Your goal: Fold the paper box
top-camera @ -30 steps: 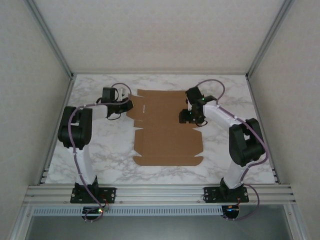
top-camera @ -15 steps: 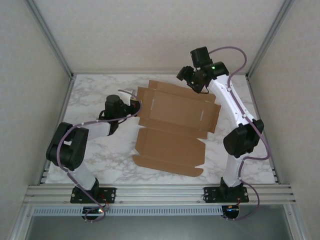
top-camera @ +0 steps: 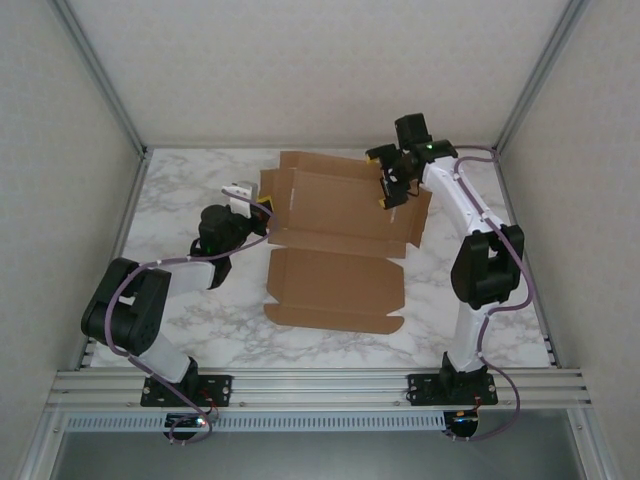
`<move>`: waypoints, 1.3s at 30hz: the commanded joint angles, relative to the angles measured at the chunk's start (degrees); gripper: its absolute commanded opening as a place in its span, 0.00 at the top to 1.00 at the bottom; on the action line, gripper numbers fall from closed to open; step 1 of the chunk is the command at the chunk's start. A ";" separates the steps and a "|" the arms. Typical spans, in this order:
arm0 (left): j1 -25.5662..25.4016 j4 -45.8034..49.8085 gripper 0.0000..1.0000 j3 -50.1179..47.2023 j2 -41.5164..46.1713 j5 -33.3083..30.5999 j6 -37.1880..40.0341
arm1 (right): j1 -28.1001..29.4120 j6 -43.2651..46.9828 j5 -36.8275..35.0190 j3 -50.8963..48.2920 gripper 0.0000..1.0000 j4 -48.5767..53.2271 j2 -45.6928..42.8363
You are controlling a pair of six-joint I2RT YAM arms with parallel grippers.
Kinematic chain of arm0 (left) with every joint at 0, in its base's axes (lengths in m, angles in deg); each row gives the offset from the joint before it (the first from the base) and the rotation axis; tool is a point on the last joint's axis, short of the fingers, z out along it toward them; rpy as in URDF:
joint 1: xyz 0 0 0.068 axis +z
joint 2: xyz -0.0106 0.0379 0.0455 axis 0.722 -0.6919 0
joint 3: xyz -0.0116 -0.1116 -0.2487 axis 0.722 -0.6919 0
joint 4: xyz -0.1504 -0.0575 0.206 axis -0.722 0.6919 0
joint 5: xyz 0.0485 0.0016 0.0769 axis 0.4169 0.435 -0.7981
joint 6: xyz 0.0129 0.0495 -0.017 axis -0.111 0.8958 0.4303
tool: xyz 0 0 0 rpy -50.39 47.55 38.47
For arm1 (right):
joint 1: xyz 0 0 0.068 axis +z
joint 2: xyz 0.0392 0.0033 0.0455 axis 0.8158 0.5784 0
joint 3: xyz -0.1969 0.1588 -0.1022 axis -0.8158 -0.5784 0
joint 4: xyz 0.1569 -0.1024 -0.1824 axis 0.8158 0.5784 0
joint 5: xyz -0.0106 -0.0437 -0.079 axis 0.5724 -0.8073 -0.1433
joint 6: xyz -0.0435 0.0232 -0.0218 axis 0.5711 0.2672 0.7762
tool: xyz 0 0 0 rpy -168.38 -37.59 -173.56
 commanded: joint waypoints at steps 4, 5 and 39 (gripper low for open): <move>-0.88 -5.70 1.00 -0.67 1.58 -1.14 0.14 | -0.40 -6.20 1.58 4.30 0.03 -8.30 1.90; -0.97 -5.73 1.00 -0.59 1.58 -1.13 0.23 | -0.37 -6.20 1.39 5.19 0.04 -7.67 2.41; -0.61 -1.14 0.72 0.45 4.67 -6.07 -1.07 | -0.39 -7.25 0.93 -9.24 0.87 -16.89 -4.87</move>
